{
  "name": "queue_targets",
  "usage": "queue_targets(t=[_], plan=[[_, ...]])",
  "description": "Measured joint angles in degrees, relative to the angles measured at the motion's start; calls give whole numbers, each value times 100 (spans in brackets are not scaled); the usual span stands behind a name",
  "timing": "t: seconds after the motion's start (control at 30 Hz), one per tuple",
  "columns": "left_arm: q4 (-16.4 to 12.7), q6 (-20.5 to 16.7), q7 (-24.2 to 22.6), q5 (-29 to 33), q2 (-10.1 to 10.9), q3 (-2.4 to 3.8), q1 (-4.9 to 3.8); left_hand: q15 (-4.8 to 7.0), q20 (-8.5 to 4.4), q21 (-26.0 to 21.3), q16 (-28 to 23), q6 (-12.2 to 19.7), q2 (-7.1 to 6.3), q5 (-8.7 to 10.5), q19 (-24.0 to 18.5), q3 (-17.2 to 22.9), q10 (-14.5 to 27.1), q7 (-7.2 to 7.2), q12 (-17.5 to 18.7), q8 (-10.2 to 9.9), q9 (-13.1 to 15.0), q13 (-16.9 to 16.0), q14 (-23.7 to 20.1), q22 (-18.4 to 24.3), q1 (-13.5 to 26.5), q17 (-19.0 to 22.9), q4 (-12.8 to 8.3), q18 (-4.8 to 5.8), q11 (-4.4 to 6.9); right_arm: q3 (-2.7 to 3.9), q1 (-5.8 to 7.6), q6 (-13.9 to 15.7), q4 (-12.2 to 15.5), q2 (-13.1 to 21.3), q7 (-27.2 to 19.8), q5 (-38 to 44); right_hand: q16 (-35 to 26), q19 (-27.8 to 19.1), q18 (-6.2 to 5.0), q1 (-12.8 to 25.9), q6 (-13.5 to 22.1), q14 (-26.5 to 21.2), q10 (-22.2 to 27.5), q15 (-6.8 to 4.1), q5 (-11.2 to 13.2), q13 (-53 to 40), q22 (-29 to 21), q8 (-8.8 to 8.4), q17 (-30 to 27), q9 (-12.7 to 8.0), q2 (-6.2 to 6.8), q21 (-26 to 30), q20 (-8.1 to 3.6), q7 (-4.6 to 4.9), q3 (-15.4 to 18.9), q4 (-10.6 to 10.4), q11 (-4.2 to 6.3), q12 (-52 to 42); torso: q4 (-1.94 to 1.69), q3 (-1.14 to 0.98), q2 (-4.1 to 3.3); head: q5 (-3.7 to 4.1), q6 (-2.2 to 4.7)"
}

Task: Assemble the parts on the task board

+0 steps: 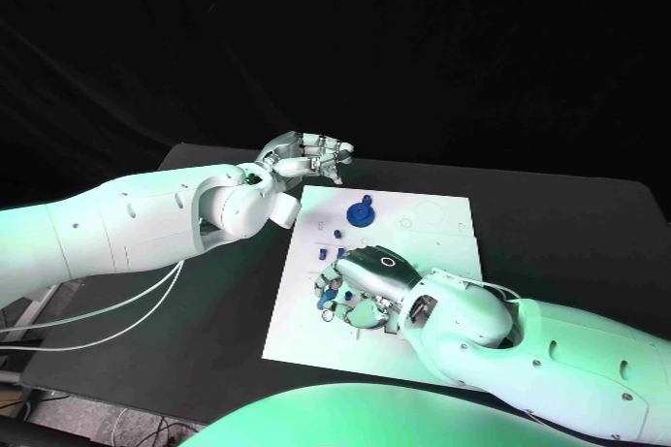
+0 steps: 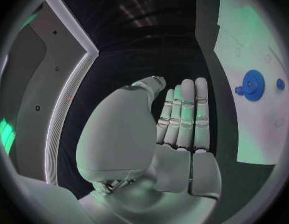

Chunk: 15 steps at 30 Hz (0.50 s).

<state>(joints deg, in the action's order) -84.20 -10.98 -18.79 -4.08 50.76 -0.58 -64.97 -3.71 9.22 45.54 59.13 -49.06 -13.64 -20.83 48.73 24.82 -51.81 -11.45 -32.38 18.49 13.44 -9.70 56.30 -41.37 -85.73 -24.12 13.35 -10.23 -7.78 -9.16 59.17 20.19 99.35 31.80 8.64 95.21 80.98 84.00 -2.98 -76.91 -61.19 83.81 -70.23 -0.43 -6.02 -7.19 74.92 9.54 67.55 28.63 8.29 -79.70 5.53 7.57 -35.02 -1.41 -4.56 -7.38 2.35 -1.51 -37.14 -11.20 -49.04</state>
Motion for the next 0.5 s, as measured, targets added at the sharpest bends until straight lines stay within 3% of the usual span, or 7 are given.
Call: queue_targets(t=[0.5], plan=[[-1, 7, 5, 6, -2, 0, 0, 0, 0, 0, 0, 0, 0, 0, 0, 0, 0, 0, 0, 0, 0, 1, 0, 1, 0, 0, 0, 0, 0, -38, -60, -283, -203, -38, -27, 87, 0, 0, -4, 0, 10, 0, -10, 0, 8, -6, -1, 20, -9, -3, 0, 0, 0, 9, 7, 7, -10, 21, 5, -2, 4, -34, -75]])
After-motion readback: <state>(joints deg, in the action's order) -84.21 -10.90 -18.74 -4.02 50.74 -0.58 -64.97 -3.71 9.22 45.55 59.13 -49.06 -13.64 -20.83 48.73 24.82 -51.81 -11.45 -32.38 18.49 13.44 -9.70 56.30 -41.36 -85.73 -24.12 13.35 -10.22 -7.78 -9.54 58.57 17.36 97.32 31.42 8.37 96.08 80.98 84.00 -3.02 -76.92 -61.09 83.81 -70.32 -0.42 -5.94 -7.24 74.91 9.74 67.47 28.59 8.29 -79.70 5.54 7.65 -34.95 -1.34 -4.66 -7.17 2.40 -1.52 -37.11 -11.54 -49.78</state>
